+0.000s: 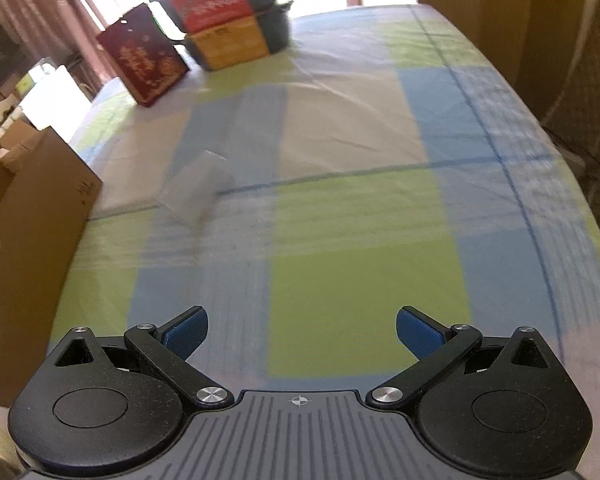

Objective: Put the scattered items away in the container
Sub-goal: 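Close the left tool on the clear plastic container while the right tool grasps its clear lid, then carry the container with the left tool and lid with the right tool to the cardboard box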

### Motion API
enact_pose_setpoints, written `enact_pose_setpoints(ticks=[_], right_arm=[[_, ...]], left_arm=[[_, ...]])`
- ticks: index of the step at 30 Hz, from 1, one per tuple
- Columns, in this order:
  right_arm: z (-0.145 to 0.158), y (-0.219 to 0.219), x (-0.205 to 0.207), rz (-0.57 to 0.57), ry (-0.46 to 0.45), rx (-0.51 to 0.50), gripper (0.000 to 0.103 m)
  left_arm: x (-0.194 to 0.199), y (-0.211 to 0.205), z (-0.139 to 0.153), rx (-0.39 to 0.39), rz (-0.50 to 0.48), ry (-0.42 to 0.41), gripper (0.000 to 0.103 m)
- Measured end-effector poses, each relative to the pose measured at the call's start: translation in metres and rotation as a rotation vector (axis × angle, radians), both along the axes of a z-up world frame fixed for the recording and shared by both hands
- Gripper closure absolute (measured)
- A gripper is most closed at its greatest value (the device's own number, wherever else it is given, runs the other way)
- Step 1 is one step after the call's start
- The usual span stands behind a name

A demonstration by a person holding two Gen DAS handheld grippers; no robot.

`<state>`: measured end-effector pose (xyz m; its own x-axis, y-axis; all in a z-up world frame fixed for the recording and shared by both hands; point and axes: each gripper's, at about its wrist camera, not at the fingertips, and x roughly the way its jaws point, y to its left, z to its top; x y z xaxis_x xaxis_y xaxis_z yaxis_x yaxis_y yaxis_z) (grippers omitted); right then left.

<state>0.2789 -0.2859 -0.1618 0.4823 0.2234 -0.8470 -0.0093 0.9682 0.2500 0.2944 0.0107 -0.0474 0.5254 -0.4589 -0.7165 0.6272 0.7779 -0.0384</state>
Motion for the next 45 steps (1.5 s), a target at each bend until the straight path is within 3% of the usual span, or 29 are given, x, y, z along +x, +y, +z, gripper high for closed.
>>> enact_pose_setpoints(ticks=[6, 13, 15, 16, 22, 23, 25, 30, 34, 39, 42, 45], right_arm=[[0.002, 0.031, 0.041, -0.003, -0.021, 0.066, 0.000], [-0.013, 0.052, 0.089, -0.072, 0.012, 0.141, 0.000], [-0.019, 0.060, 0.100, -0.077, 0.018, 0.115, 0.002], [-0.021, 0.067, 0.107, -0.074, 0.020, 0.095, 0.009], [-0.045, 0.101, 0.140, -0.067, 0.052, -0.065, 0.010], [-0.050, 0.104, 0.142, -0.063, 0.062, -0.075, 0.014], [-0.059, 0.109, 0.147, -0.055, 0.085, -0.094, 0.032], [-0.066, 0.120, 0.142, 0.047, 0.055, -0.197, 0.053], [-0.066, 0.120, 0.130, 0.132, 0.051, -0.222, 0.056], [-0.056, 0.110, 0.104, 0.158, 0.046, -0.171, 0.060], [-0.038, 0.112, 0.089, 0.172, 0.024, -0.120, 0.067], [-0.019, 0.118, 0.078, 0.205, 0.000, -0.083, 0.067]], left_arm=[[-0.016, 0.052, 0.032, -0.051, 0.112, -0.039, 0.047], [-0.029, 0.109, 0.035, -0.046, 0.243, -0.051, 0.047], [-0.029, 0.120, 0.034, -0.049, 0.269, -0.052, 0.047], [-0.029, 0.124, 0.033, -0.049, 0.279, -0.052, 0.047], [-0.035, 0.139, 0.026, -0.026, 0.307, -0.064, 0.047], [-0.035, 0.141, 0.024, -0.025, 0.317, -0.061, 0.047], [-0.035, 0.146, 0.021, -0.028, 0.329, -0.057, 0.047], [-0.038, 0.153, 0.017, -0.023, 0.343, -0.057, 0.047], [-0.037, 0.157, 0.010, -0.026, 0.355, -0.046, 0.047], [-0.039, 0.162, 0.004, -0.035, 0.369, -0.036, 0.047], [-0.039, 0.165, 0.002, -0.040, 0.374, -0.034, 0.047], [-0.041, 0.167, 0.002, -0.044, 0.377, -0.036, 0.047]])
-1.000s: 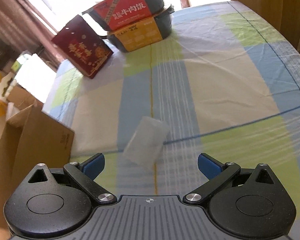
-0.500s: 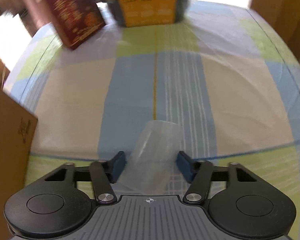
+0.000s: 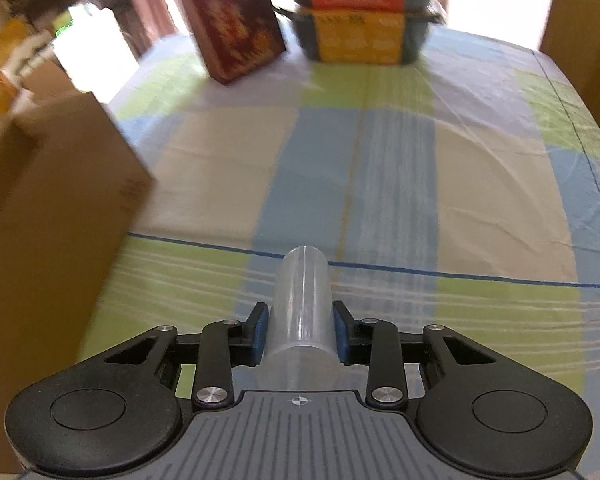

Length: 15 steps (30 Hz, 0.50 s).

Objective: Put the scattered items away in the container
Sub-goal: 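Carry the container with the left tool and lid with the right tool to the cardboard box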

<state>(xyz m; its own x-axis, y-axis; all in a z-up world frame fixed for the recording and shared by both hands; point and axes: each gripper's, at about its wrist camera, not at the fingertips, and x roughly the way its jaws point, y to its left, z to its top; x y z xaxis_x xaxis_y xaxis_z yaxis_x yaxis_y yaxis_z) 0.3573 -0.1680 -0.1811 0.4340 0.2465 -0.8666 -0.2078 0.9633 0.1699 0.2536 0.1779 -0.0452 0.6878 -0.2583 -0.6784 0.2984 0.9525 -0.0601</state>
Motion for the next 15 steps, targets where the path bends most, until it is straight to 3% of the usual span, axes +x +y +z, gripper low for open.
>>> enact_pose_setpoints(ticks=[7, 15], right_arm=[[0.014, 0.019, -0.022, 0.086, -0.015, 0.002, 0.067], [0.072, 0.046, -0.033, 0.163, -0.134, 0.117, 0.067]], left_arm=[[-0.005, 0.002, 0.000, -0.010, 0.001, 0.002, 0.047], [-0.003, 0.007, 0.002, -0.004, 0.020, -0.007, 0.047]])
